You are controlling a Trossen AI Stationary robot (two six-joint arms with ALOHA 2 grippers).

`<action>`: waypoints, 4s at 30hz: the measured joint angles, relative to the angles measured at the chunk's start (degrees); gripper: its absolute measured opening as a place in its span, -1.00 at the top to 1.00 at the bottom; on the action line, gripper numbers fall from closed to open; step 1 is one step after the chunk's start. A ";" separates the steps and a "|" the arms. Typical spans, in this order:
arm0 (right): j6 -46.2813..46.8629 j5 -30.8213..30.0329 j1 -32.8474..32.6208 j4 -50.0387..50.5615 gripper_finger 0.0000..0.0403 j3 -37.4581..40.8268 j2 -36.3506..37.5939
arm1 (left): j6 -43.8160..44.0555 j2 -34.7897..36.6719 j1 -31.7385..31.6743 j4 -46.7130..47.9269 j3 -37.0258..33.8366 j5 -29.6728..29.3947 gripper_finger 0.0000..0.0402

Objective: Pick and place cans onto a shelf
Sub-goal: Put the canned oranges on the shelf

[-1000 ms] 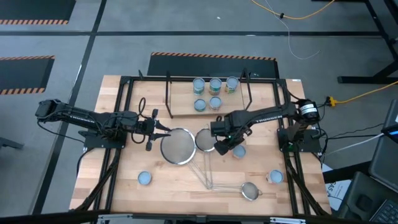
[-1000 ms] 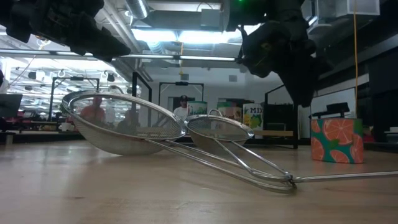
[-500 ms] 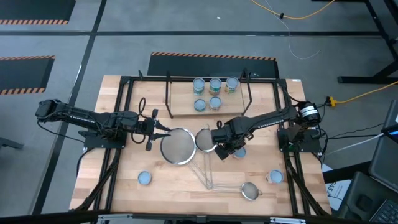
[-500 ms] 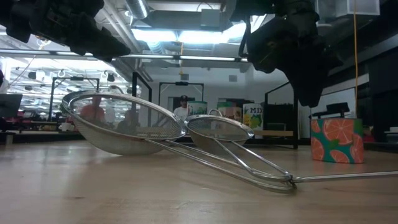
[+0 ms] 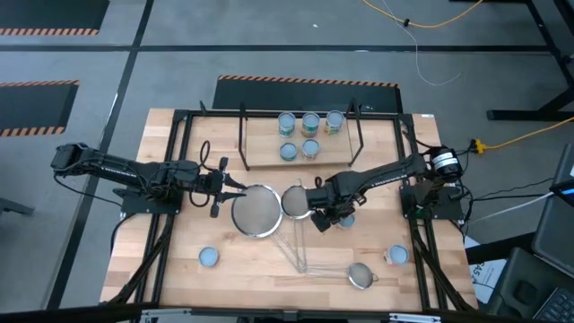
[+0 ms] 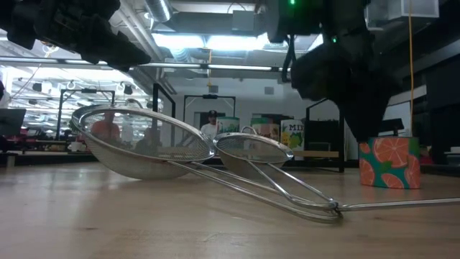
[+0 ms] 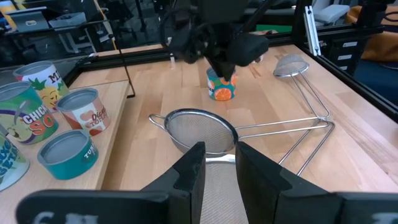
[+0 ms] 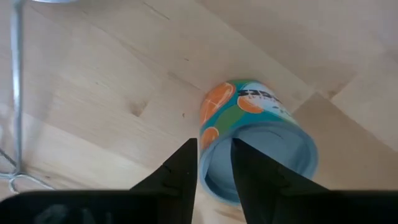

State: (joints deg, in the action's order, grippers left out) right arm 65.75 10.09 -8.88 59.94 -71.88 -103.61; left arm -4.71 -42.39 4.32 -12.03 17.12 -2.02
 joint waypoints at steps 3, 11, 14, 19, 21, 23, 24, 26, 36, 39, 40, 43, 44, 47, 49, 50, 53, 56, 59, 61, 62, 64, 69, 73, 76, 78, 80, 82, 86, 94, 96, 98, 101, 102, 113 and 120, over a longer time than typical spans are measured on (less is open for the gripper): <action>0.01 0.56 0.04 -2.61 0.49 1.99 0.30 | 0.00 0.00 0.00 -0.01 0.00 0.01 0.59; -3.10 0.08 0.02 -2.75 0.61 2.59 0.33 | 0.00 -0.02 -0.02 -0.02 0.00 0.00 0.59; -8.13 0.03 -0.02 -2.62 0.82 2.59 0.31 | 0.00 0.00 -0.02 -0.02 0.00 0.00 0.59; -24.05 -0.19 -0.02 -0.76 0.92 1.51 0.31 | 0.00 0.00 -0.01 -0.02 0.00 0.00 0.59; -33.33 -0.77 -0.02 1.52 0.92 0.50 0.04 | 0.00 0.00 0.00 -0.02 0.00 0.00 0.59; -44.74 -0.91 0.00 2.78 0.93 -0.73 0.00 | 0.02 0.00 0.00 -0.02 0.00 0.00 0.59; -51.03 -0.86 -0.03 2.98 0.94 -1.24 0.03 | 0.02 0.00 -0.02 -0.02 -0.02 0.00 0.59; -63.23 -0.81 -0.20 4.09 0.94 -1.44 0.04 | 0.02 -0.01 0.00 -0.02 0.00 0.00 0.59; -92.60 -11.52 -0.22 10.52 0.89 -1.46 0.09 | 0.20 0.00 0.00 -0.04 0.00 0.00 0.59; -94.50 -15.66 -0.22 10.42 0.88 -1.46 0.11 | 0.22 0.00 -0.02 -0.04 0.00 0.00 0.59; -94.59 -16.05 -0.22 10.45 0.88 -1.46 0.11 | 0.22 0.00 0.00 -0.04 -0.02 0.00 0.59; -94.59 -16.13 -0.17 10.45 0.88 -1.46 0.11 | 0.23 -0.01 -0.02 -0.04 0.00 0.00 0.59; -94.59 -16.11 -0.17 10.45 0.87 -1.48 0.12 | 0.24 -0.01 -0.02 -0.04 -0.01 0.00 0.59; -94.56 -16.11 -0.17 10.45 0.82 -1.48 0.13 | 0.22 0.00 0.00 -0.04 0.00 0.00 0.59; -94.53 -16.11 -0.17 10.46 0.75 -1.48 0.15 | 0.22 -0.01 -0.01 -0.04 0.00 0.00 0.59; -94.52 -16.11 -0.17 10.47 0.71 -1.49 0.17 | 0.22 0.00 0.00 -0.04 0.00 0.00 0.59; -94.46 -16.09 -0.17 10.47 0.60 -1.54 0.20 | 0.24 0.00 -0.02 -0.04 0.00 0.00 0.59; -94.42 -16.11 -0.17 10.47 0.53 -1.54 0.22 | 0.22 -0.02 -0.02 -0.04 0.00 0.00 0.59; -93.80 -16.11 -0.17 10.47 0.50 -1.57 0.22 | 0.22 0.00 -0.02 -0.06 0.00 0.00 0.59; -91.42 -16.11 -0.17 10.39 0.50 -1.57 0.22 | 0.22 0.00 0.00 -0.04 0.00 0.00 0.59; -90.20 -16.11 -0.17 10.29 0.50 -1.57 0.22 | 0.22 0.00 -0.01 -0.04 -0.01 0.00 0.59; -88.32 -16.10 -0.17 10.28 0.50 -1.57 0.22 | 0.22 0.00 -0.02 -0.05 0.00 0.00 0.59; -85.06 -16.11 -0.17 10.73 0.50 -1.57 0.22 | 0.22 0.00 -0.01 -0.06 0.00 0.00 0.59; -84.29 -16.11 -0.17 11.02 0.50 -1.57 0.22 | 0.21 0.00 -0.02 -0.06 0.00 0.00 0.59; -84.50 -17.59 -0.15 11.11 0.50 -1.57 0.22 | 0.22 0.00 0.00 -0.07 0.00 0.00 0.59; -85.08 -20.35 -0.11 11.28 0.50 -1.61 0.22 | 0.22 0.00 -0.01 -0.07 0.00 0.00 0.59; -85.47 -22.63 0.02 12.05 0.50 -1.65 0.23 | 0.20 0.00 -0.01 -0.07 0.00 0.00 0.59; -86.30 -22.48 0.05 13.69 0.50 -1.68 0.24 | 0.22 0.00 -0.01 -0.07 -0.02 -0.02 0.59; -91.29 -17.11 -0.01 16.74 0.50 -1.68 0.26 | 0.22 0.00 -0.02 -0.07 0.00 0.00 0.59; -91.66 -17.97 0.03 12.25 0.50 -1.68 0.28 | 0.22 0.00 -0.01 -0.07 0.00 -0.02 0.59; -91.68 -17.97 0.02 12.26 0.50 -1.68 0.28 | 0.22 0.00 -0.01 -0.07 0.00 0.00 0.59; -91.58 -17.97 0.02 12.30 0.50 -1.68 0.28 | 0.22 0.00 -0.02 -0.07 0.00 0.00 0.59; -91.55 -17.31 0.02 12.37 0.50 -1.68 0.28 | 0.22 0.00 -0.02 -0.07 0.00 0.00 0.59; -91.55 -16.26 0.02 12.35 0.50 -1.68 0.28 | 0.22 -0.01 -0.01 -0.06 0.00 0.00 0.59; -91.36 -14.98 0.00 11.50 0.50 -1.63 -0.21 | 0.22 0.00 -0.02 -0.05 0.00 -0.01 0.59; -89.99 -14.98 0.00 10.60 0.51 -1.59 -2.25 | 0.22 0.00 -0.02 -0.04 0.00 0.00 0.59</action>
State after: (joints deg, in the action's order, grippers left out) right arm -24.24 -4.89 -8.88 70.54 -73.47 -105.86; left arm -4.49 -42.39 4.29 -12.08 17.12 -2.02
